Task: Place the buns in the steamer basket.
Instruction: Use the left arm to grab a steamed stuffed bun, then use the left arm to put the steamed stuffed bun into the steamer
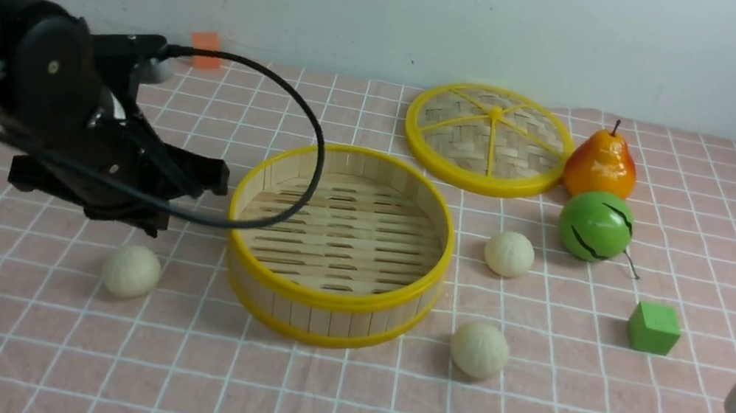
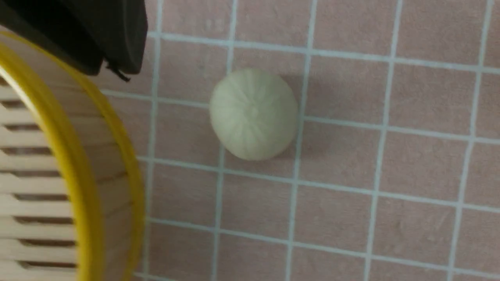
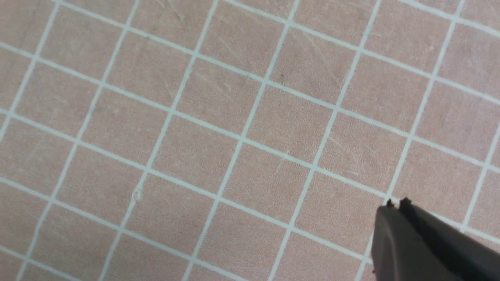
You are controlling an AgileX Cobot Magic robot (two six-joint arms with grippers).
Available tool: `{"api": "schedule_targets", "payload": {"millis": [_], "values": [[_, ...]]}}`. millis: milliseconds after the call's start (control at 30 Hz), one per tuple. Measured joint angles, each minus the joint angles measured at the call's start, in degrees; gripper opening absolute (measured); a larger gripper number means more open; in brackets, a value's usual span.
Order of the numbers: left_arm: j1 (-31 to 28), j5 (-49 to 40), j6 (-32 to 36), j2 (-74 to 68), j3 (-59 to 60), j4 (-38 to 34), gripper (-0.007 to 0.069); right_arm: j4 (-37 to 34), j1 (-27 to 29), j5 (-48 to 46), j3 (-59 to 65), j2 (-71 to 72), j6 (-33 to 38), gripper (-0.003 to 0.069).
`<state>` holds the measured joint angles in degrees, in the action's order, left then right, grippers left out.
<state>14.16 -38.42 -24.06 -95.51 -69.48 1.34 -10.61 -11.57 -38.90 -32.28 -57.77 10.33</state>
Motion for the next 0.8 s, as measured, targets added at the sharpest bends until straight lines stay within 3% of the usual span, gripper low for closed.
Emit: {"api": "schedule_targets", "payload": {"millis": [33, 67, 100, 133, 233, 400, 467, 567, 600, 700, 800], "values": [[-0.2, -0.5, 0.0, -0.9, -0.7, 0.0, 0.0099, 0.0, 0.0, 0.0, 0.0, 0.0, 0.0, -0.0003], [-2.0, -2.6, 0.1, -4.5, -3.4, -0.4, 0.0166, -0.2, 0.0, 0.0, 0.0, 0.0, 0.1, -0.0003], [-2.2, -2.9, 0.1, -4.5, -3.4, -0.4, 0.0175, -0.2, 0.0, 0.0, 0.0, 0.0, 0.1, -0.0003], [-3.8, -5.2, 0.1, -8.1, -6.1, -0.6, 0.0253, -0.3, 0.0, 0.1, 0.0, 0.0, 0.1, -0.0003], [-5.1, -6.8, 0.7, -11.4, -8.3, -0.4, 0.0347, -0.4, 0.0, 0.6, 0.0, 0.0, 0.1, -0.0003], [-4.9, -6.8, 2.8, -13.3, -8.8, -0.6, 0.0379, -0.4, 0.0, 1.0, 0.0, 0.0, 0.2, -0.0003], [-4.8, -6.8, 3.0, -14.2, -8.9, -0.6, 0.0349, -0.4, 0.0, 1.1, 0.0, 0.0, 0.2, -0.0003], [-4.8, -7.0, 3.1, -15.7, -8.9, 0.6, 0.0213, -0.4, 0.0, 1.1, 0.0, 0.0, 0.2, 0.0000], [-4.8, -7.0, 3.1, -15.7, -8.9, 0.6, 0.0204, -0.4, 0.0, 1.1, 0.0, 0.0, 0.2, 0.0000], [-3.7, -8.4, 4.5, -14.4, -10.2, 1.3, 0.0036, -0.6, 0.0, 1.6, 0.0, 0.0, 0.2, 0.0002], [-1.9, -9.5, 6.4, -12.6, -12.2, 1.3, -0.0005, -0.7, 0.0, 2.0, 0.0, 0.0, 0.2, 0.0003]]}}
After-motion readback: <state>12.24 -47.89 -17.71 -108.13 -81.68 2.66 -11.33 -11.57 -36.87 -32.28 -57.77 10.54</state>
